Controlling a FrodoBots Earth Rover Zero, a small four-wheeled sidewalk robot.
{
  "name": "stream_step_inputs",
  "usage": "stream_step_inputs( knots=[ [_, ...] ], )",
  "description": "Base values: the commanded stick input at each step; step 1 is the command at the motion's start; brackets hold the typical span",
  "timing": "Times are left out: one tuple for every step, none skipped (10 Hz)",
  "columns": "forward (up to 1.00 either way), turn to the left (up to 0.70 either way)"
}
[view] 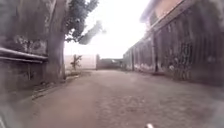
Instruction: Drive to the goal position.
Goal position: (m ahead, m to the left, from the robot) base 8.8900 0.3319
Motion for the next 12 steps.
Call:
stream_step_inputs(
  knots=[
    [1.0, 0.0],
    [1.0, 0.0],
    [1.0, 0.0],
    [1.0, 0.0],
    [1.0, 0.02],
    [1.0, 0.04],
    [1.0, 0.03],
    [1.0, 0.03],
    [1.0, 0.02],
    [1.0, 0.01],
    [1.0, 0.01],
    [1.0, 0.0]
  ],
)
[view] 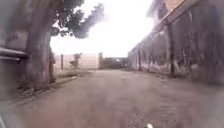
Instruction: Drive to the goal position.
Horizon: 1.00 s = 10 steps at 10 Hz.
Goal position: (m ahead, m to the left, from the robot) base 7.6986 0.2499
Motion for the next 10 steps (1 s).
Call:
stream_step_inputs(
  knots=[
    [1.0, 0.0],
    [1.0, 0.0],
    [1.0, 0.0],
    [1.0, 0.0],
    [1.0, 0.0],
    [1.0, 0.0],
    [1.0, 0.0],
    [1.0, 0.0],
    [1.0, 0.0],
    [1.0, 0.0]
  ],
)
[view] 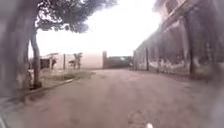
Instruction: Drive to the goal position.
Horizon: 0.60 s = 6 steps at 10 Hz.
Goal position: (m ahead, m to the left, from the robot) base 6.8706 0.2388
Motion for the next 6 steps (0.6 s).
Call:
stream_step_inputs(
  knots=[
    [1.0, 0.0],
    [1.0, 0.0],
    [1.0, 0.0],
    [1.0, 0.0],
    [1.0, 0.0],
    [1.0, 0.0]
  ],
)
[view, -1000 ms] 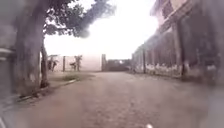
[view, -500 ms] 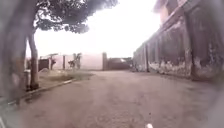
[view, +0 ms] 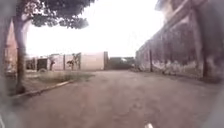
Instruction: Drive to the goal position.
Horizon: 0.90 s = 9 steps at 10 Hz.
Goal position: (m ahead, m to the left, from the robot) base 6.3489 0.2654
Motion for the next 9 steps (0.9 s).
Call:
stream_step_inputs(
  knots=[
    [1.0, 0.0],
    [1.0, 0.0],
    [1.0, 0.0],
    [1.0, 0.0],
    [1.0, 0.0],
    [1.0, 0.0],
    [1.0, 0.0],
    [1.0, 0.0],
    [1.0, 0.0]
  ],
)
